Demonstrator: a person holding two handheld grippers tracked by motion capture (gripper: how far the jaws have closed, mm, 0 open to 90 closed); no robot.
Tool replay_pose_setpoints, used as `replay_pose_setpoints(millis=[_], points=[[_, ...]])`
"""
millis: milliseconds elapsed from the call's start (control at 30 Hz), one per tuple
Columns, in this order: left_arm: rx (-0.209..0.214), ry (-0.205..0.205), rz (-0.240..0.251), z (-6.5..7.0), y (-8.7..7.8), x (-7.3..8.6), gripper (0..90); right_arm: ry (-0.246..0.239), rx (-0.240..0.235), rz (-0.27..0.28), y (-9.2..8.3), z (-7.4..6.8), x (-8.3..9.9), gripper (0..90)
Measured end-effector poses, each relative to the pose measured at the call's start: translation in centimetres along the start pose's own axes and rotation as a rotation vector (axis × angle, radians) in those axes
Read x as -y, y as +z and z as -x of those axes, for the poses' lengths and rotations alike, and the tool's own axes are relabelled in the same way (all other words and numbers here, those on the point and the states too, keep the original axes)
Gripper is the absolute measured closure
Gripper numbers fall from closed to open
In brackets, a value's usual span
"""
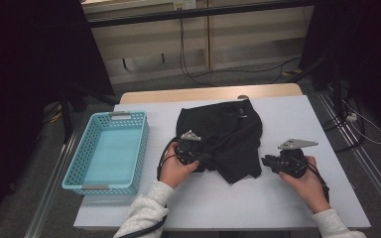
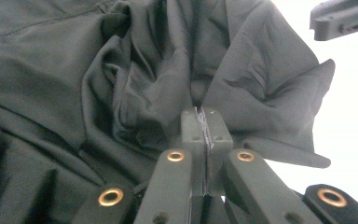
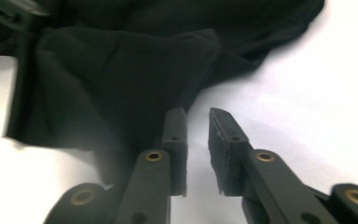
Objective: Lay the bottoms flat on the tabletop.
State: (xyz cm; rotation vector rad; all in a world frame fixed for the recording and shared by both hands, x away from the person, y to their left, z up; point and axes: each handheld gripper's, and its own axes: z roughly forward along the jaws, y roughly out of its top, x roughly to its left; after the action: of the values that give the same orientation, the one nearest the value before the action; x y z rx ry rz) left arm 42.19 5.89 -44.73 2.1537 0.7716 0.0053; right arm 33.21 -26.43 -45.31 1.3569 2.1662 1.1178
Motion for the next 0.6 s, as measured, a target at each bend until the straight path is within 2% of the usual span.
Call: replay_pose_setpoints(millis=[133,233,300,333,400,433,500,600], points=[[-0.026,-0.020,0.024,-0.5,-0.8,0.0,89.9,-0.057,-0.060,-0.013,0.4,-1.2,-0.1,61.8],[-0.016,-0.022,0.015,-0.5,-0.8,0.1,89.8,-0.088,-0.094,-0.045,1.4,-2.1,0.1,53.6],[-0.017,-0.018,0.008,-0.4,-0.7,0.0,89.8,-0.128,-0.092,-0.069,2.2,-2.6,0.5,56.2],[-0.017,-0.015,0.010,-0.3,-0.6,0.0,89.8,-0.149,-0.075,-0.053,2.3,-2.9,0.5,62.4],[-0.014,-0.016,0.015,-0.2,-0.6,0.0,89.8,-0.153,-0.072,-0.061,2.2,-3.1,0.3,82.1],[-0.016,-0.018,0.014,-0.3,-0.7,0.0,89.9,-0.149,-0.070,-0.060,2.1,-3.0,0.1,85.3],[-0.017,-0.025,0.012,-0.4,-0.8,0.1,90.0,-0.129,-0.066,-0.051,1.5,-2.7,-0.3,86.0],[-0.010,-0.031,0.011,-0.4,-0.9,0.1,90.0,-0.096,-0.037,0.004,0.3,-1.8,-0.8,87.3]])
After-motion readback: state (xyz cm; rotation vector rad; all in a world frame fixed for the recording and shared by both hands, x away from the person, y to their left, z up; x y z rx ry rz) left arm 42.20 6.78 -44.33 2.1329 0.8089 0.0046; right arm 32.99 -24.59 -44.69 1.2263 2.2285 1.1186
